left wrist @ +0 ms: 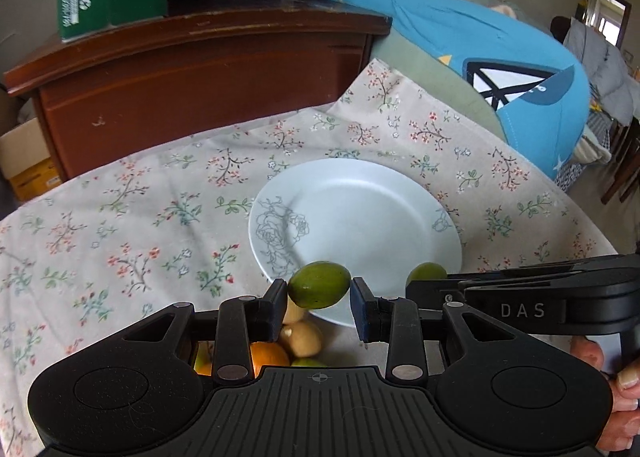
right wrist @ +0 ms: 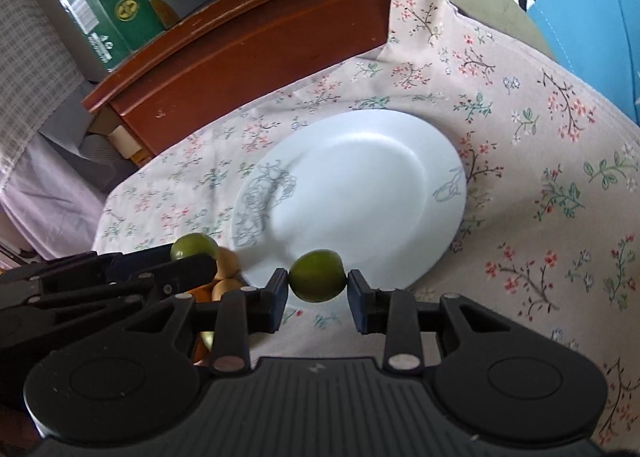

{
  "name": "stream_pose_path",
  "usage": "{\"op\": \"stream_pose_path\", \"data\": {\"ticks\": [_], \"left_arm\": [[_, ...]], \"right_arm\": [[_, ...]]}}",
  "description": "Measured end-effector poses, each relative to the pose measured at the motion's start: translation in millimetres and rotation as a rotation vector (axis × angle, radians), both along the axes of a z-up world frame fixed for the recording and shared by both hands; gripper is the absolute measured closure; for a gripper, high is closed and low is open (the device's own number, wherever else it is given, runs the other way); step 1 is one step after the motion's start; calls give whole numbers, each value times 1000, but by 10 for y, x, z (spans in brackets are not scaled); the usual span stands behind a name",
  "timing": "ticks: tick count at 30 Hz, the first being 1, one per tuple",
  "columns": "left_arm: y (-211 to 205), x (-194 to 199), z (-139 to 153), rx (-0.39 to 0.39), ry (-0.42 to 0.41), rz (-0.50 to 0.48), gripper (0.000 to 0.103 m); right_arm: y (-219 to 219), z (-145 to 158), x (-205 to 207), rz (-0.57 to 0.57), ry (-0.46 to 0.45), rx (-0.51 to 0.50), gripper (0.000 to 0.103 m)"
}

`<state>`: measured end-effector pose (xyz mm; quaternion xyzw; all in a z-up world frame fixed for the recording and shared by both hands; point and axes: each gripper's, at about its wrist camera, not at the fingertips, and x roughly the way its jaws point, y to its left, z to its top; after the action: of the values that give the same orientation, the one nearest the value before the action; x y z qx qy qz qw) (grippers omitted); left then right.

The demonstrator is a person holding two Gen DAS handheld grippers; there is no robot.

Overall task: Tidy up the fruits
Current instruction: 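Carry both green plums over the white plate and open both grippers, then move both grippers back from the plate toward the fruit pile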

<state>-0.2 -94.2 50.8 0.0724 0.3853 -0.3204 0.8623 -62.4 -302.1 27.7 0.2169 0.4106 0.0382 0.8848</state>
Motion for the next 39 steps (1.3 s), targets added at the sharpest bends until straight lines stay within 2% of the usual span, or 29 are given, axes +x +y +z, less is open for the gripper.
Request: {"op": "stream_pose_path", "data": {"ticks": [4,12,17,19,21,25,29,39], "left_arm": [[-87,120,-61,-6,17,-8,71],[-201,276,-135,-25,39,-13,71],[-209,300,-145,-30,50,-5,69],[-192,292,-122,-32,46,2,61],[-153,279,-84,-40,35,20,46],[-61,277,-1,-57,26,52,39],[23,281,66,-58,22,88,28],[255,294,97,-2,54,148,25]], "right_arm": [[-55,-59,82,-25,24,23,71],[-90,-96,162,-63,27,3,70],[-117,-134,175,-85,46,34,68],[-119,-119,175,-90,38,34,68],[-128,-100,171,-90,28,39,67],[-161,-90,173,-100,23,69,67],[-151,-91,175,-89,22,81,66],[-8,-114,160,-34,30,87,65]]}}
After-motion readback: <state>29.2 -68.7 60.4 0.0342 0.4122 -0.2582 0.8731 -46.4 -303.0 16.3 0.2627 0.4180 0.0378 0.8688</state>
